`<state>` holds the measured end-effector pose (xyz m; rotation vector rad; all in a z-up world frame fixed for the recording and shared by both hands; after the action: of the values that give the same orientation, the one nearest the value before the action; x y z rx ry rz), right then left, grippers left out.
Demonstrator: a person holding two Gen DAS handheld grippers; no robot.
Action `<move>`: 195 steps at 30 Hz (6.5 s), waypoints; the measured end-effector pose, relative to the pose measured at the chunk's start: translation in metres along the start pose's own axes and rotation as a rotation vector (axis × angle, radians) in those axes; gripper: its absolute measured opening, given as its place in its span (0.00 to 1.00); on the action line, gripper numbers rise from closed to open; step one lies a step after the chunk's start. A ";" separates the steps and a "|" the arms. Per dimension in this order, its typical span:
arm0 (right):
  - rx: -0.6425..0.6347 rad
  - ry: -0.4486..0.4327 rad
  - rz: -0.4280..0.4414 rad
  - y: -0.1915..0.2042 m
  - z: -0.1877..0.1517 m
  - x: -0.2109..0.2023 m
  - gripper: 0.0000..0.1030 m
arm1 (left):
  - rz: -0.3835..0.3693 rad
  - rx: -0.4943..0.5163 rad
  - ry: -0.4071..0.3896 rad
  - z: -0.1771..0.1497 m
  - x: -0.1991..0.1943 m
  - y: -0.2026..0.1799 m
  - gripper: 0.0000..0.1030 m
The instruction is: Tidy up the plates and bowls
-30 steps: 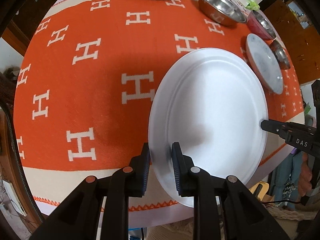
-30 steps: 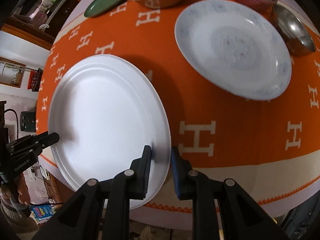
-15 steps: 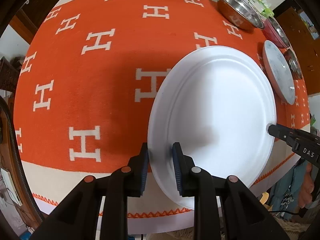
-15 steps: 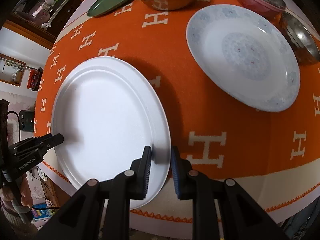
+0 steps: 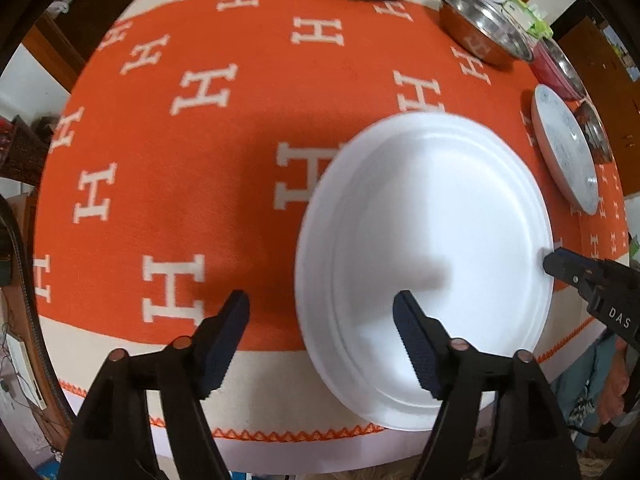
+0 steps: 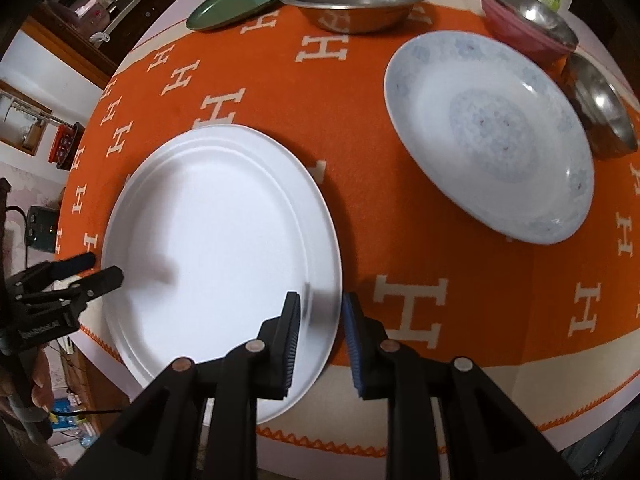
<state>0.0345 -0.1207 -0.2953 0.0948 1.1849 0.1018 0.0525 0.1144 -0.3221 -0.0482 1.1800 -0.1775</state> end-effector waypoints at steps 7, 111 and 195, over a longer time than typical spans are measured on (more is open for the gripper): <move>0.047 -0.028 0.017 -0.007 0.001 -0.011 0.28 | 0.002 -0.002 -0.042 0.009 -0.019 -0.001 0.71; 0.078 -0.027 0.087 0.029 0.351 0.159 0.21 | 0.010 -0.104 -0.115 0.348 0.139 0.070 0.61; -0.163 0.000 0.171 0.017 0.042 -0.050 0.06 | 0.026 -0.123 -0.117 0.007 -0.068 -0.043 0.15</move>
<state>0.0543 -0.1107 -0.2312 0.0525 1.1626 0.3483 0.0295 0.0826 -0.2519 -0.1495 1.0734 -0.0774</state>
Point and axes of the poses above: each gripper's, at about its wrist camera, not at the fingertips, and x roughly the way its jaws point, y to its left, z to its top, the point moved 7 cm from there along x, roughly the way its jaws point, and after that the axes turned 14 degrees about -y, right-handed, at the moved point
